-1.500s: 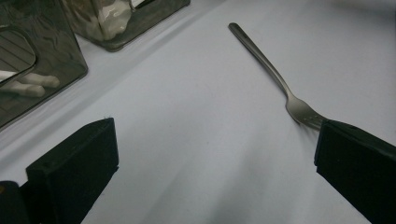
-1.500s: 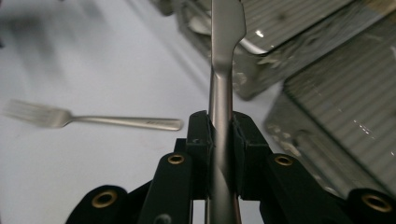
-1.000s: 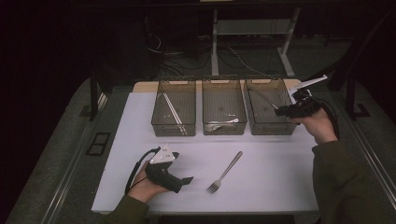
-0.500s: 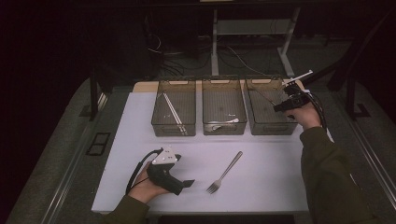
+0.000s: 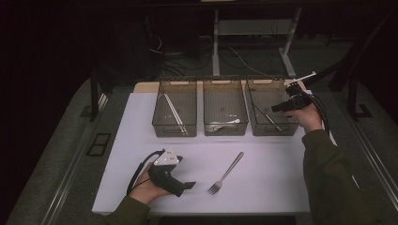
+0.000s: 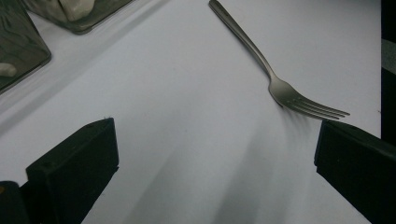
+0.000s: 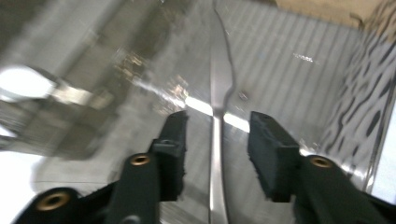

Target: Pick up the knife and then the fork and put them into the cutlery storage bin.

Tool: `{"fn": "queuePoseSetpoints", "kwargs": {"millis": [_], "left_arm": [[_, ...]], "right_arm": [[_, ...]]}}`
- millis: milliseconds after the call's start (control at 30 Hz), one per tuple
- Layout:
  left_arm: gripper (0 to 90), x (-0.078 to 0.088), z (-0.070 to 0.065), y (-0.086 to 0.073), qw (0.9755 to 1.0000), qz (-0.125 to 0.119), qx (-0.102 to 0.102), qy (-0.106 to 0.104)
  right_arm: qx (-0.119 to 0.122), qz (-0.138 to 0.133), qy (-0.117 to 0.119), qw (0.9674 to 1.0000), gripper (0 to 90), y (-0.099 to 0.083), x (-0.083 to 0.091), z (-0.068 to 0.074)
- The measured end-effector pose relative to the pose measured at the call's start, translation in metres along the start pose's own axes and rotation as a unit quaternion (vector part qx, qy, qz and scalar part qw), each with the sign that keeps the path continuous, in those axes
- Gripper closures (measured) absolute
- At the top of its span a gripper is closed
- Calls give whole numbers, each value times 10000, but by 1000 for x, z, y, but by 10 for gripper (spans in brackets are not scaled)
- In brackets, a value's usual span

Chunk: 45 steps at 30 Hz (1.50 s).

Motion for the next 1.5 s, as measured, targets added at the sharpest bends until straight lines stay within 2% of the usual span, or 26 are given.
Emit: {"fn": "queuePoseSetpoints", "kwargs": {"millis": [33,167,267,367,500,600,767,900,967,1067,1133,1300,1433,1467,1500], "left_arm": [[0,0,0,0,10000,14,4,4],[0,0,-1,2,10000,65,12,7],[0,0,-2,3,10000,88,16,40],[57,2,-3,6,10000,27,29,27],[222,6,-9,14,9997,-70,54,-228],[392,8,-15,20,9989,-146,59,-447],[661,3,-31,27,9976,-99,-86,-687],[818,-3,-46,34,9962,-20,-299,-820],[885,-6,-53,37,9955,-15,-376,-872],[891,-11,-64,40,9942,64,-505,-949],[891,-16,-70,40,9939,128,-513,-968],[890,-30,-83,38,9919,364,-657,-1025],[890,-40,-90,33,9892,649,-897,-960],[891,-42,-92,32,9900,688,-853,-890],[890,-43,-91,31,9882,786,-1031,-818]], "right_arm": [[-20,-123,112,9999,517,-1,4,2],[216,-483,339,9980,432,-10,21,13],[408,-751,486,9952,386,-20,34,25],[626,-912,597,9921,351,-33,45,38],[949,-1012,727,9877,313,-55,50,59],[1112,-1040,852,9847,295,-73,49,72],[1385,-1060,1021,9794,244,-100,40,95],[1658,-1060,1080,9745,196,-122,30,109],[1695,-1022,1041,9747,188,-132,25,111],[1596,-985,1022,9769,185,-146,20,109],[1509,-982,993,9786,185,-152,18,107],[1410,-911,1050,9802,185,-168,16,104],[1427,-896,1057,9800,185,-174,16,104],[1423,-906,1068,9799,185,-174,16,104],[1418,-919,1076,9797,185,-174,16,104]]}}
Point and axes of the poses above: each handheld gripper's, and its own axes: x roughly backward along the jaws, y roughly out of its top, z roughly to its left, the point moved 2 cm from there along -x, roughly forward along the jaws, and after that the axes turned 12 degrees about y, right-handed, at the moved point
